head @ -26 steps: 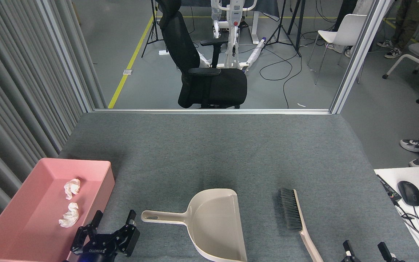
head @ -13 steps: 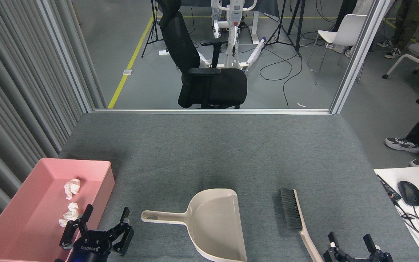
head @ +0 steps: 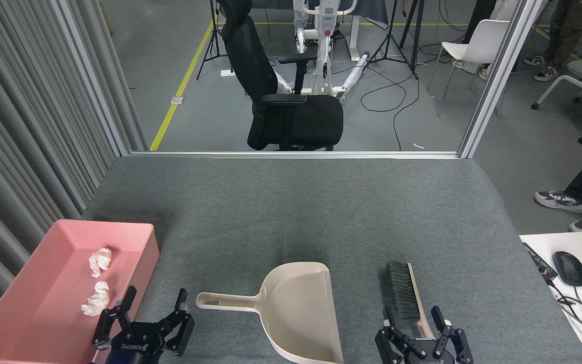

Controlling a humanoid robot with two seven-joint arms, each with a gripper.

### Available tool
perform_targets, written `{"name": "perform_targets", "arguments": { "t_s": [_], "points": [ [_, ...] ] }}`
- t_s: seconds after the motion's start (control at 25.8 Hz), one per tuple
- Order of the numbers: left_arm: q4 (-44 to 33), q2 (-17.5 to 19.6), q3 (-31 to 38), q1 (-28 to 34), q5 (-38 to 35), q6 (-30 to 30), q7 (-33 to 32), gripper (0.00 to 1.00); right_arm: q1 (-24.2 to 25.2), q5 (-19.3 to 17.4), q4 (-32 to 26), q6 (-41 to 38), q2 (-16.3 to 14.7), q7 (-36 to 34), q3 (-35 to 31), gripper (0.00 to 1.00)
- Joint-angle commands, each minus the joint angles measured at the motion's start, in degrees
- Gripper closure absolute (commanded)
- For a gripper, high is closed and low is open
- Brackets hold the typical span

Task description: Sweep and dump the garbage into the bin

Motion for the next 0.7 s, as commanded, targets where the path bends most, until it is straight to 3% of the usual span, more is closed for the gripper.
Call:
{"name": "perform_targets", "arguments": {
  "t_s": [0.0,0.27,0.46,0.66],
  "points": [
    [0.0,-0.2,0.2,0.2,-3.8,0.1,1.2,0.00,0.2,0.5,-0.4,1.4,0.2,1.5,1.1,0.01],
    [0.0,-0.7,0.2,0.1,-5.2,0.1,1.4,0.00,0.4,7.6,-1.8,2.3,0.2,0.5,4.8,0.01],
    [0.0,-1.1,0.2,0.2,-5.2,0.1,1.4,0.00,0.5,7.7,-2.2,8.1,0.2,0.4,8.7,0.01],
    [0.0,-1.1,0.2,0.2,-5.2,0.1,1.4,0.00,0.5,7.7,-2.4,8.4,0.2,0.0,9.0,0.00]
  ]
}}
